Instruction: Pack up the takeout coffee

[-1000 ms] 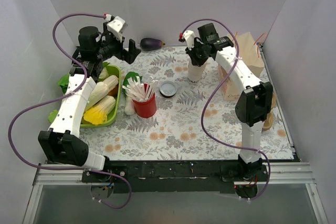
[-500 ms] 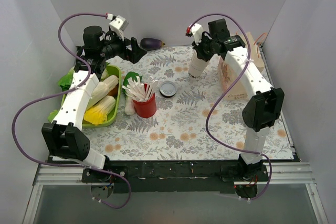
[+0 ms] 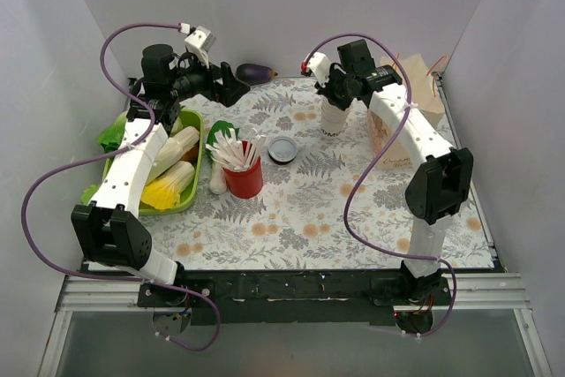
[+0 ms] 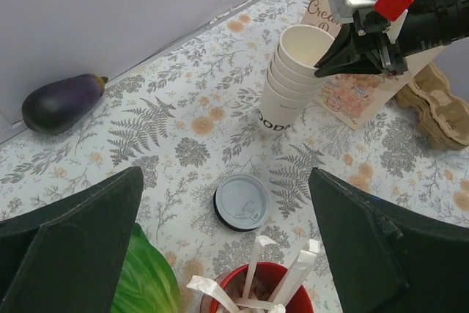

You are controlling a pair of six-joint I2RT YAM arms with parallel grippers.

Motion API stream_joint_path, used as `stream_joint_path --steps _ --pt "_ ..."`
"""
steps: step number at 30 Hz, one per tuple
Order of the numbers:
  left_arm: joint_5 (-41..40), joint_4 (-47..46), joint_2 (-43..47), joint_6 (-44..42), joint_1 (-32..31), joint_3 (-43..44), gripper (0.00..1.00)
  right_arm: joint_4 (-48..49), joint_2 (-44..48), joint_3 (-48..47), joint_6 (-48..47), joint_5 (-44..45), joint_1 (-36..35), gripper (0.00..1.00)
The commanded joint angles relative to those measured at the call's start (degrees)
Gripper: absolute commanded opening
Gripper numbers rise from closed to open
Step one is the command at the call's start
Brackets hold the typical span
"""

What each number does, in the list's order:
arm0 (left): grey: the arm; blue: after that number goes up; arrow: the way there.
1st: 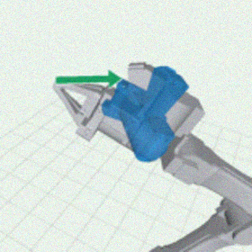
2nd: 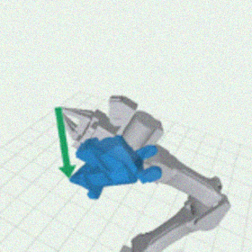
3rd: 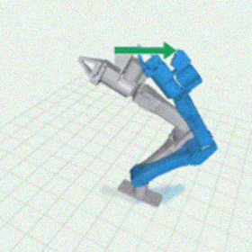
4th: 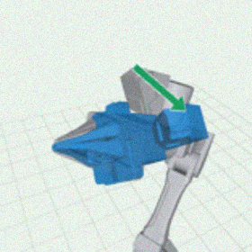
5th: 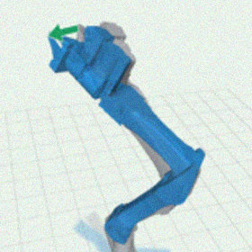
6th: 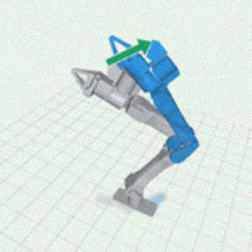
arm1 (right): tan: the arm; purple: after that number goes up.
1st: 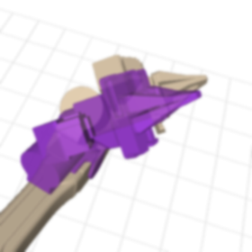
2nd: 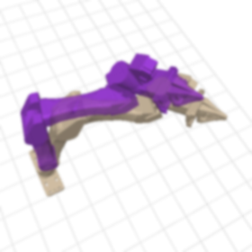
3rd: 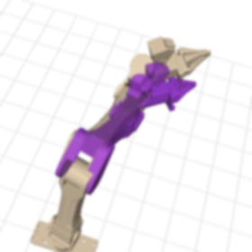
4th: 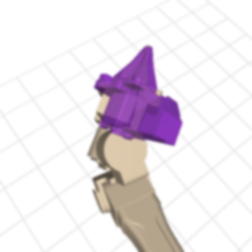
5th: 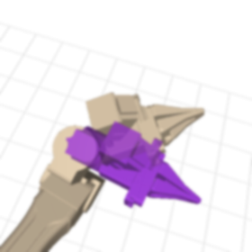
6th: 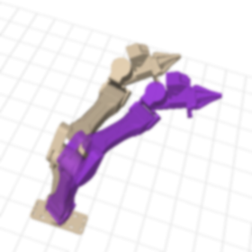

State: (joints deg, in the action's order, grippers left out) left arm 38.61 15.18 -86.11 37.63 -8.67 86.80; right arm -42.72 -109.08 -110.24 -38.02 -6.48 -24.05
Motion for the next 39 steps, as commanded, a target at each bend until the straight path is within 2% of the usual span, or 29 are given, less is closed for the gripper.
stream_joint_path --steps 1,3,4,5,6,7,8,10,12,13,14,15,16,17,19,20,21,22,23,24,26,27,28,29,31,33,35,39 --pt "1.03 -0.76 0.94 0.52 -0.3 -0.58 0.98 1.41 0.98 -1.73 -1.36 -0.01 0.41 0.01" --pt "0.85 -0.68 0.85 0.52 -0.3 -0.58 0.98 0.53 0.1 -3.31 0.31 -0.83 1.64 0.01" --pt "0.77 -0.68 0.94 0.52 -0.3 -0.67 0.98 3.4 0.27 -1.32 0.05 4.49 1.21 0.01" --pt "0.76 -0.76 1.11 0.6 -0.3 -0.76 0.98 4.04 0.27 -1.73 0.57 4.63 1.46 0.01" --pt "0.76 -0.68 1.2 0.52 -0.3 -0.76 0.98 2.22 -0.6 -5.04 4.41 1.24 3.12 0.01" --pt "0.68 -0.76 1.12 0.6 -0.3 -0.93 0.98 -4.93 -4.7 -15.17 11.32 -10.1 7.14 0.01" --pt "0.68 -0.77 1.29 0.52 -0.3 -0.94 0.98 -5.79 -6.13 -16.66 10.69 -7.43 6.74 0.01" --pt "0.5 -0.68 1.38 0.52 -0.3 -1.11 0.98 -1.17 -2.84 -10.05 -1.72 6.04 0.8 0.01" --pt "0.68 -0.68 1.12 0.52 -0.3 -1.29 0.98 2.63 -0.53 -6.13 1.08 0.89 2.25 0.01" --pt "1.02 -0.76 1.03 0.69 -0.3 -1.2 0.98 3.51 -0.35 -5.44 1.98 4.16 1.82 0.01" --pt "1.12 -0.68 0.85 0.69 -0.3 -0.85 0.98 3.87 -0.35 -4.65 -1.23 5.76 1.12 0.01" --pt "1.2 -0.76 0.68 0.78 -0.3 -0.67 0.98 2.31 -2.09 -6.73 -0.4 5.43 0.94 0.01" --pt "1.12 -0.85 0.59 0.96 -0.3 -0.5 0.98 -1.02 -3.41 -9.71 1.35 -2.41 3.64 0.01" --pt "1.12 -0.85 0.5 0.96 -0.3 -0.24 0.98 -2.7 -4.55 -12.52 4.5 -1.61 4.01 0.01" --pt "1.2 -0.85 0.41 0.96 -0.3 -0.14 0.98 -0.62 -4.04 -10.1 1.64 2.42 2.79 0.01" --pt "1.03 -0.77 0.33 0.96 -0.3 -0.14 0.98 -0.87 -4.3 -11.04 3.63 -1.91 4.18 0.01" --pt "0.94 -0.77 0.32 0.96 -0.3 -0.23 0.98 -4.35 -6.22 -16.19 9.83 -9.61 6.63 0.01" --pt "1.03 -0.85 0.41 0.96 -0.3 -0.32 0.98 -3.87 -6.24 -15.98 9.81 -4.64 6.22 0.01" --pt "1.12 -0.77 0.5 0.96 -0.3 -0.23 0.98 -1.69 -5.28 -13.19 3.98 2.02 3.51 0.01" --pt "1.03 -0.77 0.41 0.96 -0.3 -0.49 0.98 4.69 -2.22 -8.12 -2.78 8.87 1.23 0.01" --pt "1.12 -0.77 0.59 0.96 -0.3 -0.67 0.98 2.65 -1.66 -7.96 2.74 -2.34 4.09 0.01" --pt "1.38 -0.85 0.5 1.04 -0.3 -0.76 0.98 2.47 -2.45 -8.76 5.82 -1.96 4.54 0.01" --pt "1.38 -0.85 0.5 1.05 -0.3 -0.67 0.98 2.29 -2.63 -7.55 2.2 3.26 2.45 0.01" --pt "1.29 -0.77 0.5 1.05 -0.3 -0.59 0.98 2.55 -2.63 -7.1 0.68 4.71 1.65 0.01" --pt "1.03 -0.77 0.59 1.05 -0.3 -0.41 0.98 3.86 -2.02 -6.75 2.15 4.28 1.99 0.01" --pt "1.03 -0.85 0.67 0.96 -0.3 -0.58 0.98 5.45 -1.23 -4.56 -0.64 6.12 0.77 0.01" --pt "1.03 -0.77 0.76 0.87 -0.3 -0.76 0.98 3.98 -1.84 -7.6 1.0 3.34 1.46 0.01" --pt "1.2 -0.77 0.85 0.87 -0.3 -0.85 0.98 4.31 -1.32 -8.06 1.02 5.07 1.38 0.01"
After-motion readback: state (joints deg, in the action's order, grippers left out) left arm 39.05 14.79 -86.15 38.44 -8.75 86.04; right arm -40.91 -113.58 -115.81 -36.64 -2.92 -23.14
